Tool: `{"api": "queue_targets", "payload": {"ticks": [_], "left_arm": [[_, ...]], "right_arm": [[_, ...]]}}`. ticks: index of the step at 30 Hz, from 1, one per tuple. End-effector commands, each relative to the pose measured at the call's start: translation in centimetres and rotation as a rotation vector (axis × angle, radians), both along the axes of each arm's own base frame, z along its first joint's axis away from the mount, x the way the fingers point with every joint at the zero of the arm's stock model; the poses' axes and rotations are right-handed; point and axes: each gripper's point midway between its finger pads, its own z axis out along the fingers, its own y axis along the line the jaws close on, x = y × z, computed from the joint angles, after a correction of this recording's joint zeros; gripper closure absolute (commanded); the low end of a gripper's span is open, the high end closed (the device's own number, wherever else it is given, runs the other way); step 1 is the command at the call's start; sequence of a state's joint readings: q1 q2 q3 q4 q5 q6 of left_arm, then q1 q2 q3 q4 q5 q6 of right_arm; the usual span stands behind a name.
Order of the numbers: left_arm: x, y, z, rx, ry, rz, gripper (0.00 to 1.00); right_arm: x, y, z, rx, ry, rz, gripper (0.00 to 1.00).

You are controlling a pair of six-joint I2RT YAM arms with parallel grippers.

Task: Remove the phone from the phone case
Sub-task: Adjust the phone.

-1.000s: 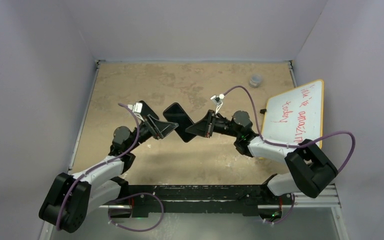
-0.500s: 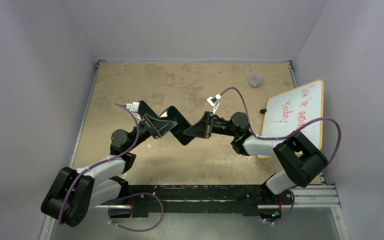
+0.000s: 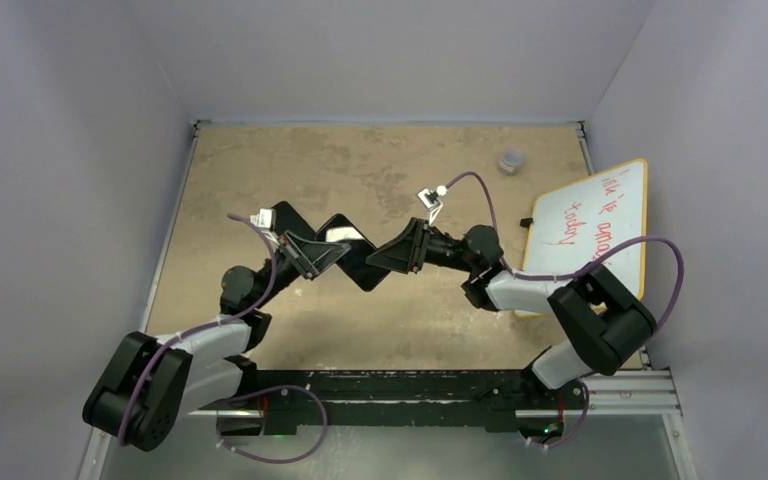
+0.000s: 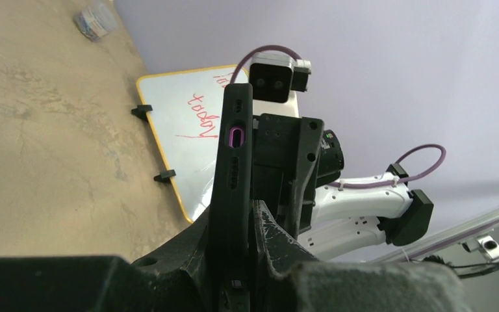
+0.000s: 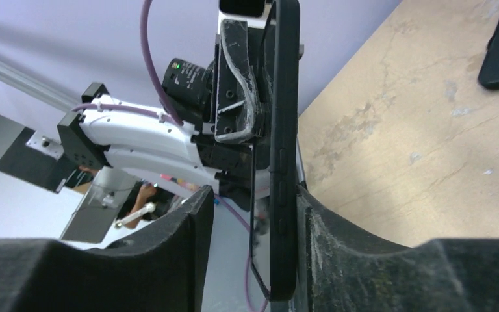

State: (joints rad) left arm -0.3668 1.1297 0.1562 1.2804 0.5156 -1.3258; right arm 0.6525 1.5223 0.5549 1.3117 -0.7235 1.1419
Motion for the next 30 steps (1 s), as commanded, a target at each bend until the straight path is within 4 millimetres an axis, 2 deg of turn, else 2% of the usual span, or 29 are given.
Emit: {"api": "queue_targets", "payload": {"ticks": [1,4,8,11,15,19,30], "left_arm": [[0.6,1.7,2.9,-0.101,-0.03,0.108,1.0],[1.1,2.5,3.5,-0.123,-0.009,0.162,1.0],[1.5,3.5,4.5,-0.177,0.012,0.218,1.0],[1.8,4.0,5.1,-0.219,0.029,0.237,1.0],[2.1,4.1,5.6,-0.248,0.042,0.243,1.0],[1.9,4.1,6.0,-0.262,0.037,0.232,1.0],[1.6,4.8,5.7,-0.272,0.058,0.261,1.0]], "right_arm": [[1.1,-0.9,1.8,0.042,-0.114,-0.125,0.48],[1.5,-1.4,1.4,0.024,-0.12,-0.182,0.42],[1.3,-1.1,0.4,0.006,-0.097,-0.202,0.42],[0.4,0.1,0.6,0.024,-0.109,-0.183,0.42],[-1.8,2.6,1.0,0.054,-0.129,-0.093,0.43],[-2.9,3.8,1.5,0.105,-0.128,-0.039,0.46],[-2.7,3.2,2.4,0.153,-0.149,-0.073,0.51]]}}
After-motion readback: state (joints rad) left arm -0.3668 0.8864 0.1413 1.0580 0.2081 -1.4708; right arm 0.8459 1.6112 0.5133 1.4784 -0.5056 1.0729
